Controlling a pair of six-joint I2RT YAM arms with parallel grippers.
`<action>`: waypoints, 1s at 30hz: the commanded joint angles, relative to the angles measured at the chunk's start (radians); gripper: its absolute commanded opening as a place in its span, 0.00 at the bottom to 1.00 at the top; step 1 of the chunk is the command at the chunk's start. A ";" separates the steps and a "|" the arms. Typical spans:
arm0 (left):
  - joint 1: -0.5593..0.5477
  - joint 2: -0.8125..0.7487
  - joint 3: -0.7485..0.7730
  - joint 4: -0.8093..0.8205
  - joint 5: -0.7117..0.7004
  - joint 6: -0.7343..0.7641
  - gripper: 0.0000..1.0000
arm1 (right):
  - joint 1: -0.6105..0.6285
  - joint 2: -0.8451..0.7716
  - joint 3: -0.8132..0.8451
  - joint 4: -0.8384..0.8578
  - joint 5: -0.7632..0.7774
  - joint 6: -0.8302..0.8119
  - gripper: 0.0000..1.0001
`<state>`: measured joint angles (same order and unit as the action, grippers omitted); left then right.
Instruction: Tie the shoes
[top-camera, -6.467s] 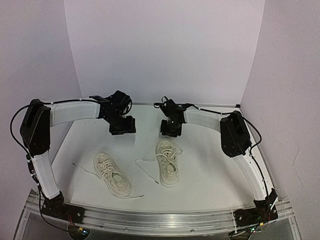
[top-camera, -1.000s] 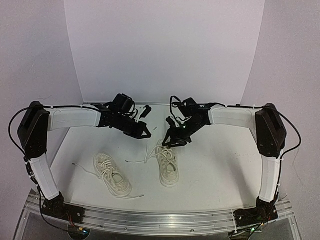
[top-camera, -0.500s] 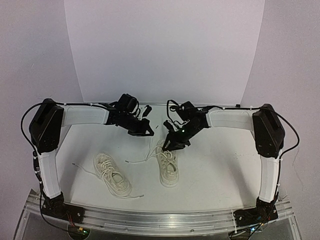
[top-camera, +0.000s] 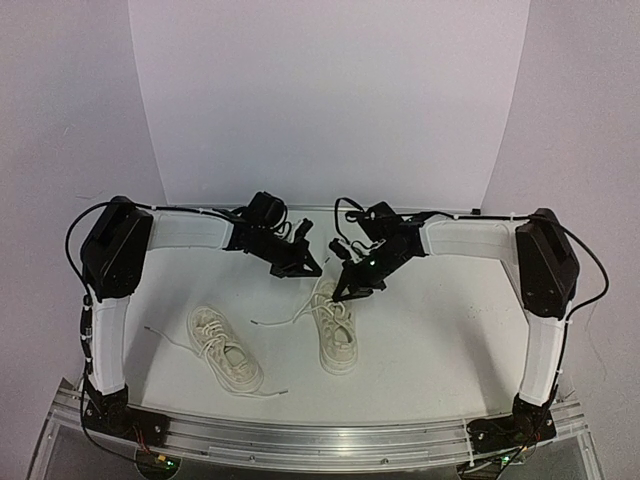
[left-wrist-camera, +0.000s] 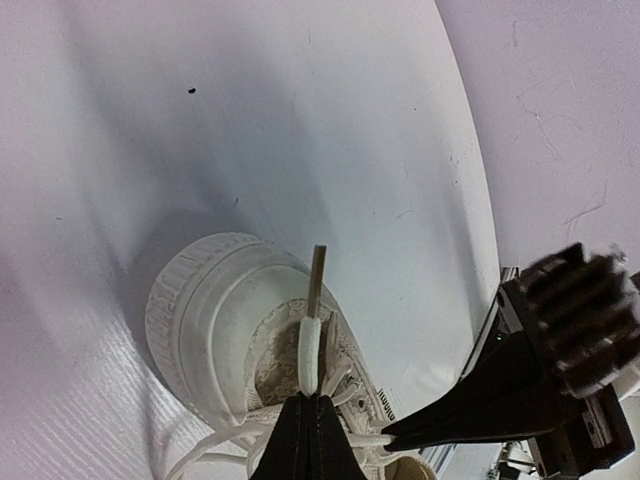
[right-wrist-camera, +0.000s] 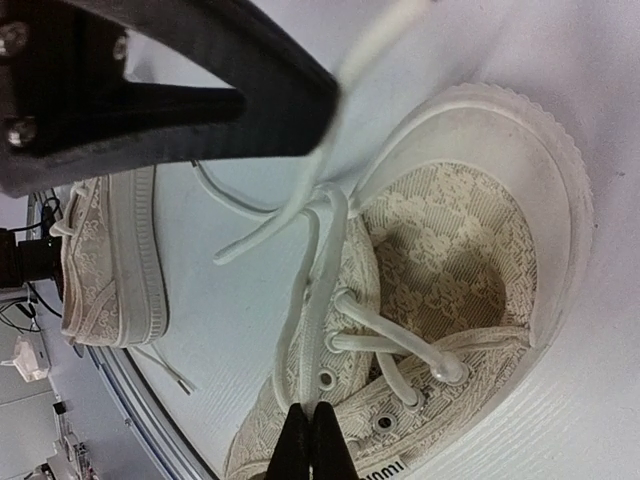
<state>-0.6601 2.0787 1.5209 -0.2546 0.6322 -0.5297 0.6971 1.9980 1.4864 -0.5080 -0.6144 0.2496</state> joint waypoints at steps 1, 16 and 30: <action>0.004 0.036 0.050 0.060 0.088 -0.081 0.00 | 0.006 -0.073 -0.014 0.042 -0.002 -0.059 0.00; -0.006 0.108 0.052 0.112 0.253 -0.090 0.00 | 0.006 -0.105 -0.048 0.075 -0.029 -0.150 0.00; -0.030 0.062 0.015 0.005 0.472 0.033 0.00 | 0.007 -0.117 -0.044 0.076 0.030 -0.138 0.00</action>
<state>-0.6815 2.1945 1.5560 -0.2104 1.0038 -0.5579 0.6971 1.9387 1.4395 -0.4557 -0.6121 0.1165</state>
